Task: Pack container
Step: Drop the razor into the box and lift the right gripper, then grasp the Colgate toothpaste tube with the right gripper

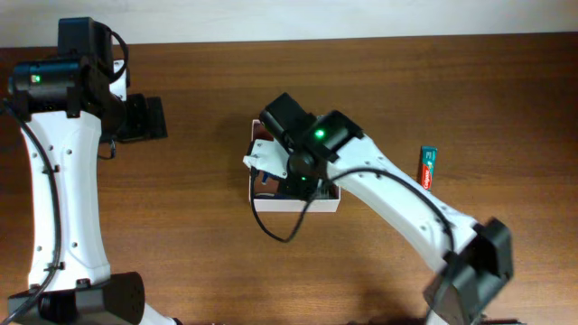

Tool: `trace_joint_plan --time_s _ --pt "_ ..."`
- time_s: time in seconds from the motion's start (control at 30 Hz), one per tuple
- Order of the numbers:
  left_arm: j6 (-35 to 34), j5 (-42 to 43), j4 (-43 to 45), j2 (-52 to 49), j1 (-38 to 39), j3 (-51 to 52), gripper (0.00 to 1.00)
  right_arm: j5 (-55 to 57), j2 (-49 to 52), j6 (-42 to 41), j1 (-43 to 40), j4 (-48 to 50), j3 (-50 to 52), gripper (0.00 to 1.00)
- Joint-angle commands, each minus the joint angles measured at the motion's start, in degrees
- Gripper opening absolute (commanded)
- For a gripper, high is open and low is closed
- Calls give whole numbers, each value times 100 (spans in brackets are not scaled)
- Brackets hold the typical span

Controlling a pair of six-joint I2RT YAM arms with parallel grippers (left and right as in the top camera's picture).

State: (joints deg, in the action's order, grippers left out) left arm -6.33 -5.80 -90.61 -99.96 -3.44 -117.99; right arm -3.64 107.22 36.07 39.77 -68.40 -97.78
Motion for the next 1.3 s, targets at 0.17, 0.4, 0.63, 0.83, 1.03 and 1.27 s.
trace_joint_plan --time_s 0.17,0.4,0.63,0.83,1.03,1.27 --pt "-50 42 7 94 2 -50 99 227 352 1001 -118 267 28 38" --pt "-50 42 7 94 0 -50 100 459 -144 -686 -238 -214 -590 33" --pt "-50 42 7 94 0 -50 100 125 -1016 -4363 -2087 -481 -726 60" --pt "-50 42 7 94 0 -50 99 -127 -695 -4562 -3884 -529 -420 64" --pt "-50 42 7 94 2 -50 100 -129 114 -4559 -4723 -400 400 66" --pt "-50 42 7 94 0 -50 99 -114 975 -4559 -5031 249 951 66"
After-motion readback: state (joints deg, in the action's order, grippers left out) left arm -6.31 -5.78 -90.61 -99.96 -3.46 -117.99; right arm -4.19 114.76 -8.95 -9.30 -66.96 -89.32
